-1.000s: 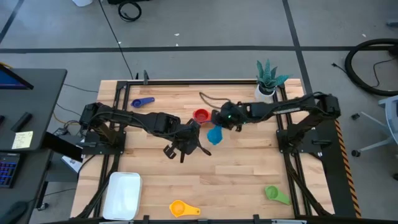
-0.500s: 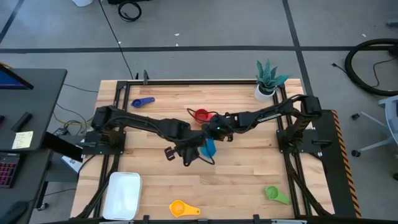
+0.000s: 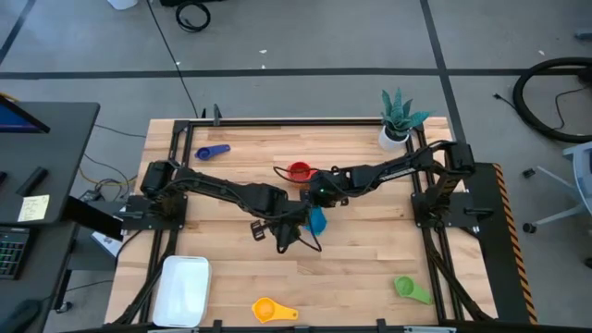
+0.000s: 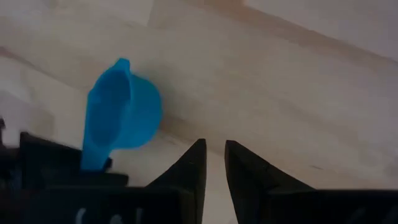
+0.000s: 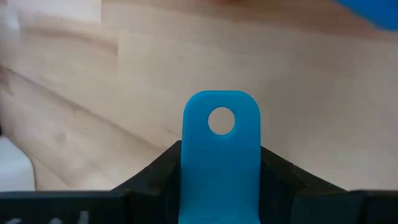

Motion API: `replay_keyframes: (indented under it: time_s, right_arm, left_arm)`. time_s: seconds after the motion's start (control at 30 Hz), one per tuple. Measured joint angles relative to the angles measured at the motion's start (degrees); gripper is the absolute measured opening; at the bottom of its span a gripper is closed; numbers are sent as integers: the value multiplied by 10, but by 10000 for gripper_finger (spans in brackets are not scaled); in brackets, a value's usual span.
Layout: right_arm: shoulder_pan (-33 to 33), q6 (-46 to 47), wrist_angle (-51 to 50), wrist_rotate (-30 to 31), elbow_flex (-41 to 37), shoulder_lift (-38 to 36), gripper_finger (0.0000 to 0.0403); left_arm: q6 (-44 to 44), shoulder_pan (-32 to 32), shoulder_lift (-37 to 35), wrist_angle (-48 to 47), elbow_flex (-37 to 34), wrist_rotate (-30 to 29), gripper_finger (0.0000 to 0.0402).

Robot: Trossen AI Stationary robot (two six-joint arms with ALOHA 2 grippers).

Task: Nest measuring cups in basket
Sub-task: Stack the light blue measuring cup on top of the red measuring cup

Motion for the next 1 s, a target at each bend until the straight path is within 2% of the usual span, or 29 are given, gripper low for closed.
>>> replay_keyframes:
  time_s: [0.07,0.27,0.43,0.57,0.87,0.93,1.0]
  right_arm:
    - [0,10,-4,-13,0,0,153]
    - [-7,152,-75,-35,0,0,153]
    - [-14,239,-154,-69,0,0,153]
    - [-15,269,-177,-97,-3,0,153]
    - [-3,314,-178,-85,-16,0,154]
    - [-3,314,-177,-80,-16,0,181]
    - [-4,308,-174,-79,-16,0,225]
  left_arm:
    - [-33,3,0,1,0,-3,56]
    - [-146,8,0,-16,0,-6,50]
    - [-179,7,0,-32,0,-6,50]
    - [-194,6,0,-51,0,-6,50]
    - [-194,6,0,-78,0,-6,50]
    - [-192,6,0,-78,0,-6,50]
    - [-191,6,0,-78,0,-6,50]
